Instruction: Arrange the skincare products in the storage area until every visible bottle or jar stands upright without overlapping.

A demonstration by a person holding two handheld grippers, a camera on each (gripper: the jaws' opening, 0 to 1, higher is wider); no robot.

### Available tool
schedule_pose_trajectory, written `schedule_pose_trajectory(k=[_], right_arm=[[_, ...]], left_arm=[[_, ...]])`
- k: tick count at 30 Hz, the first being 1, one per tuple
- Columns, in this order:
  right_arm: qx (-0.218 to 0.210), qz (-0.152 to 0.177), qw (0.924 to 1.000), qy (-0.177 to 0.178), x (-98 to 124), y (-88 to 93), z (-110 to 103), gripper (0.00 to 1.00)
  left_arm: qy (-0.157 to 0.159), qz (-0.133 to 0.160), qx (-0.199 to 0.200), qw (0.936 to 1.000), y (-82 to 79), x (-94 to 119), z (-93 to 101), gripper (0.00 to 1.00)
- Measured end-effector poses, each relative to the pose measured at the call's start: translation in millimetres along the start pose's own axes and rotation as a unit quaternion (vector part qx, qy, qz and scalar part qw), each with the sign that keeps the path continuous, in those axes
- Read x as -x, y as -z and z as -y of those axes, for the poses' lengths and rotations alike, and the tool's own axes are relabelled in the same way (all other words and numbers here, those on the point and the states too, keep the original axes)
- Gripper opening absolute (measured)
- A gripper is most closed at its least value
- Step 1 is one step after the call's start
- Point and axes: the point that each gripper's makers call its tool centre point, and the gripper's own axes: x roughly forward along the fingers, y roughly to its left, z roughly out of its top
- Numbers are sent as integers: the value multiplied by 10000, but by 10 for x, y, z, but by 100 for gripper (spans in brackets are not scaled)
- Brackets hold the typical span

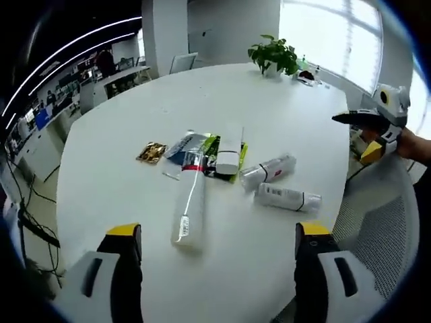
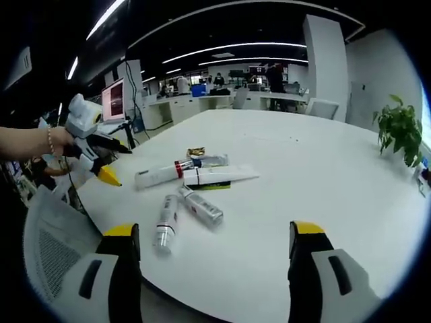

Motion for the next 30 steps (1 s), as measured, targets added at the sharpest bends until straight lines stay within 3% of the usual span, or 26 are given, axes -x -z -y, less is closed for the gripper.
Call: schedule_pose_trajectory(k=[8,12,23,30], right_arm=[[-30,-45,10000,4,-3,25,5,90],[-3,-91,10000,-5,-6,48,1,90],[-129,-137,9997,121,-9,77,58,89],[-76,-198,9997,126,-28,102,52,88]], left_arm=[[197,-418,-307,9985,-86,-287,-88,82],[267,-753,-464,9957,-45,-427,-168,74],[381,-1515,-811,9844,63,-714,-369,64],[450,-1773,-883,9791,93,-833,-403,56]])
